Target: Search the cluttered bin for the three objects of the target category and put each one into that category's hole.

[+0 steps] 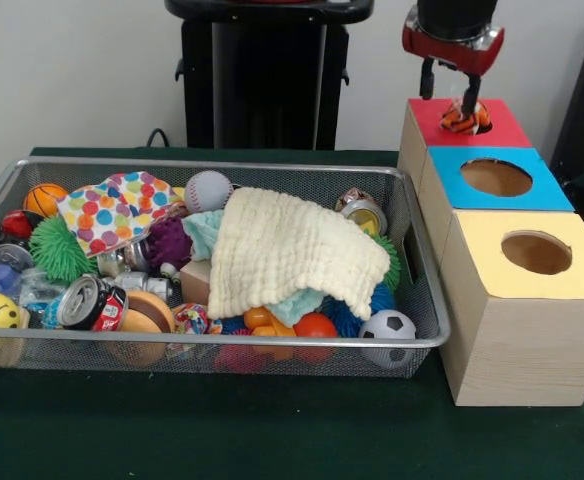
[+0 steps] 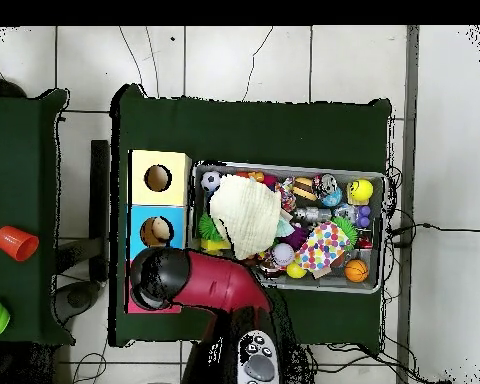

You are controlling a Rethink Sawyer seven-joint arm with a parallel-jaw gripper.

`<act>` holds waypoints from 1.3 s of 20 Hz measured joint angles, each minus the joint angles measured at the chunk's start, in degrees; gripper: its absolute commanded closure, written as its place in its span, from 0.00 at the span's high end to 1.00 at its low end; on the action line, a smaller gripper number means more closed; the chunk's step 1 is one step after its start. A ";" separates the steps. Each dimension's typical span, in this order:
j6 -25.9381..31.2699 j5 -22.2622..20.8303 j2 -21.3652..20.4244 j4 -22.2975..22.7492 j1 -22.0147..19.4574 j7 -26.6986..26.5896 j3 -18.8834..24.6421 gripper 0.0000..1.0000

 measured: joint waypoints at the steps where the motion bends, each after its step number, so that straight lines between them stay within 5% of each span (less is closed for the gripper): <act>1: 2.22 -0.65 -0.35 -0.73 -0.66 0.00 -0.26 1.00; 10: 15.68 -3.62 -1.89 -7.85 -5.05 0.00 -1.12 1.00; 26: 16.12 -5.05 -0.97 -13.25 -5.73 0.00 -1.24 1.00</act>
